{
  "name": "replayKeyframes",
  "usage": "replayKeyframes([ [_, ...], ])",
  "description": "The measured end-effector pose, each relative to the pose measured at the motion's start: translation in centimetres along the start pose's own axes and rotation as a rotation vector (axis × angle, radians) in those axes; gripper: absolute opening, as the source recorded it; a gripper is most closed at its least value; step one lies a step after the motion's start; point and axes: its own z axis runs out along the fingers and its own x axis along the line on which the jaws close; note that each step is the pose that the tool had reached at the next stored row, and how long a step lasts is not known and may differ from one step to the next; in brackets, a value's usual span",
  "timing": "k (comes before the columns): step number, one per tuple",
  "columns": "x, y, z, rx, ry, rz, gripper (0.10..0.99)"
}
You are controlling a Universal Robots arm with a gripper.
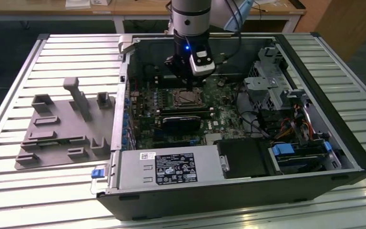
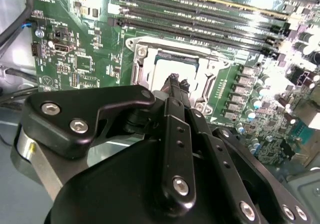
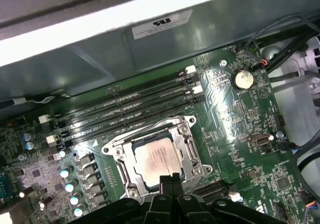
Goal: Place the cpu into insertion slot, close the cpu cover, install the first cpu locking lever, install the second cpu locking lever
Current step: 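Install the second cpu locking lever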
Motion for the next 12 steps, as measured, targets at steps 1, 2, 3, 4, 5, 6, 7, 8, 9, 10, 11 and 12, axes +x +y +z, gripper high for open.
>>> replayKeyframes([
  [1,-0.03,-0.08,0.01,0.000,-0.0001,0.000,0.106],
  [2,-0.07,-0.18,0.01,0.000,-0.0001,0.000,0.106],
  [3,-0.11,-0.30,0.01,0.000,0.0000,0.000,0.106],
  [4,-0.15,-0.40,0.01,0.000,-0.0001,0.000,0.106],
  [5,-0.19,-0.51,0.02,0.000,-0.0002,-0.001,0.106],
  [6,-0.24,-0.63,0.02,-0.001,-0.0004,-0.002,0.106],
  [7,-0.29,-0.77,0.03,-0.001,-0.0006,-0.002,0.106],
  [8,-0.34,-0.91,0.03,-0.002,-0.0007,-0.003,0.106],
  [9,-0.39,-1.05,0.04,-0.003,-0.0007,-0.004,0.106],
  [10,-0.43,-1.17,0.04,-0.003,-0.0005,-0.005,0.106],
  [11,-0.48,-1.29,0.05,-0.004,-0.0003,-0.006,0.106],
  [12,-0.52,-1.41,0.06,-0.005,-0.0001,-0.007,0.106],
])
